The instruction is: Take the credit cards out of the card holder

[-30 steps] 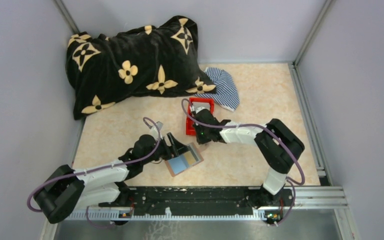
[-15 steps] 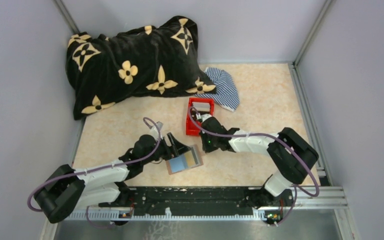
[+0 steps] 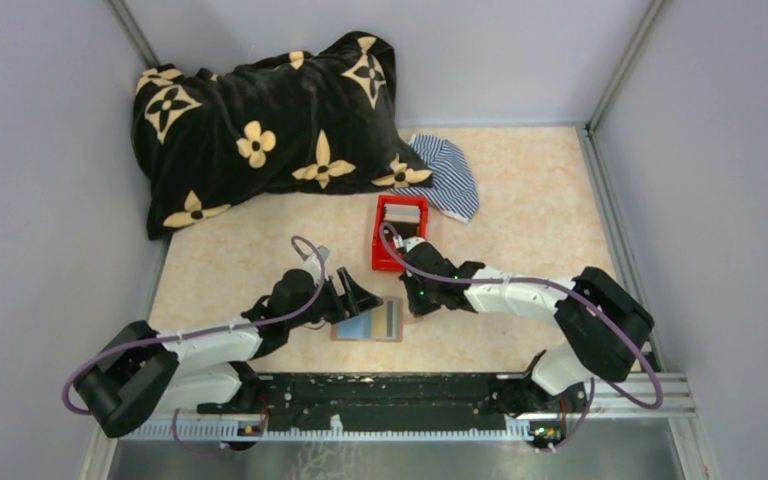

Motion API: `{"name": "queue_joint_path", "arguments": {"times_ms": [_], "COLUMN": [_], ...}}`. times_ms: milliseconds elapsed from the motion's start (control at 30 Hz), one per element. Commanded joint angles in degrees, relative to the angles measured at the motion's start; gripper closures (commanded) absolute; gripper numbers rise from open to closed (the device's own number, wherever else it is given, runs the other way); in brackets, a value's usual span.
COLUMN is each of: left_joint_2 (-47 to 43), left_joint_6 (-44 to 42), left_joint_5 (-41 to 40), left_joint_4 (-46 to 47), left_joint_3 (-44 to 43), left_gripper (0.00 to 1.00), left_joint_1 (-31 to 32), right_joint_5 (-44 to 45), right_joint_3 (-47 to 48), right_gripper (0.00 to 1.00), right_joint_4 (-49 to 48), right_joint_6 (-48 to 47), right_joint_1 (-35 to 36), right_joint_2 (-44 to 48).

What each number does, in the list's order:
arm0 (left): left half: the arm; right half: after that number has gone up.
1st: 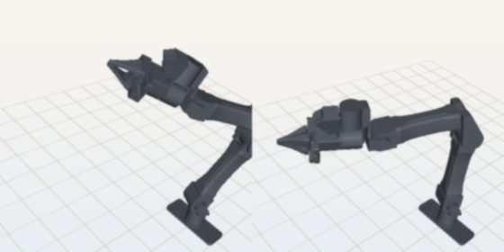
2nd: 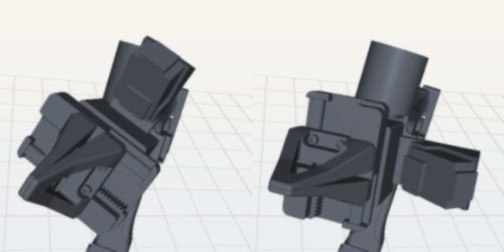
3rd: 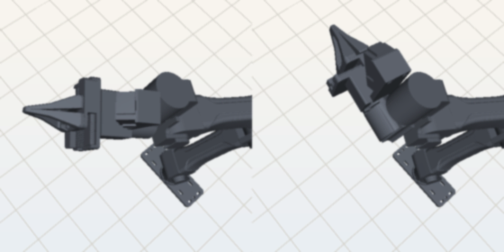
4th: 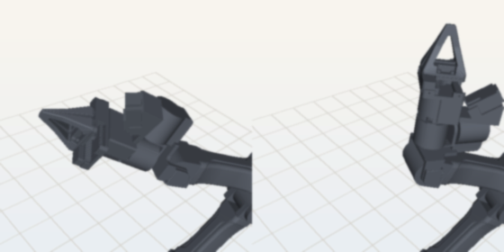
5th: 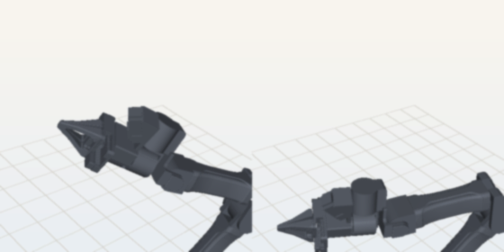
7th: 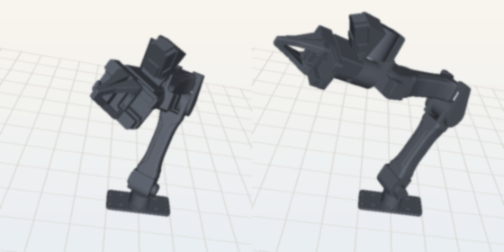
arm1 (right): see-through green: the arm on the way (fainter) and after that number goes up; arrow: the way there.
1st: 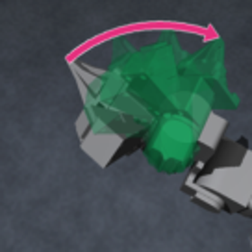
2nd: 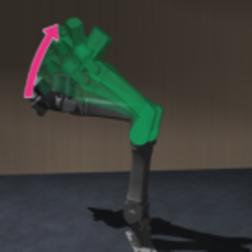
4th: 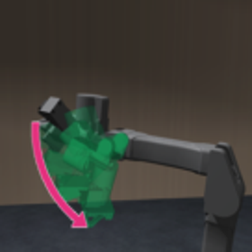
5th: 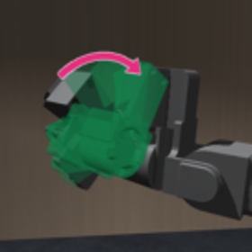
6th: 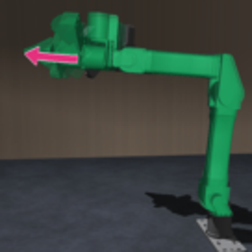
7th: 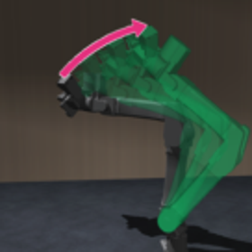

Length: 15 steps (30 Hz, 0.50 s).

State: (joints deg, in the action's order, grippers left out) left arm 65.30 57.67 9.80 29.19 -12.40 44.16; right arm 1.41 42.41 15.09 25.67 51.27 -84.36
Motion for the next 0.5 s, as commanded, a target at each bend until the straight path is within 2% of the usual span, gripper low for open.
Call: {"name": "queue_joint_path", "arguments": {"times_ms": [0, 467], "left_joint_2": [2.02, 8.14], "left_joint_6": [1.74, 1.51], "left_joint_5": [2.53, 4.73], "left_joint_4": [1.13, 2.57], "left_joint_3": [-1.33, -1.98], "left_gripper": [0.1, 0.11], "left_joint_1": [0.39, 0.4], "right_joint_5": [0.79, -1.76], "right_joint_3": [4.0, 4.72], "right_gripper": [1.0, 1.0], "right_joint_4": [0.75, -2.03], "right_joint_6": [-0.04, 1.61], "right_joint_1": [0.36, 2.64], "right_joint_2": [3.62, 0.51]}}
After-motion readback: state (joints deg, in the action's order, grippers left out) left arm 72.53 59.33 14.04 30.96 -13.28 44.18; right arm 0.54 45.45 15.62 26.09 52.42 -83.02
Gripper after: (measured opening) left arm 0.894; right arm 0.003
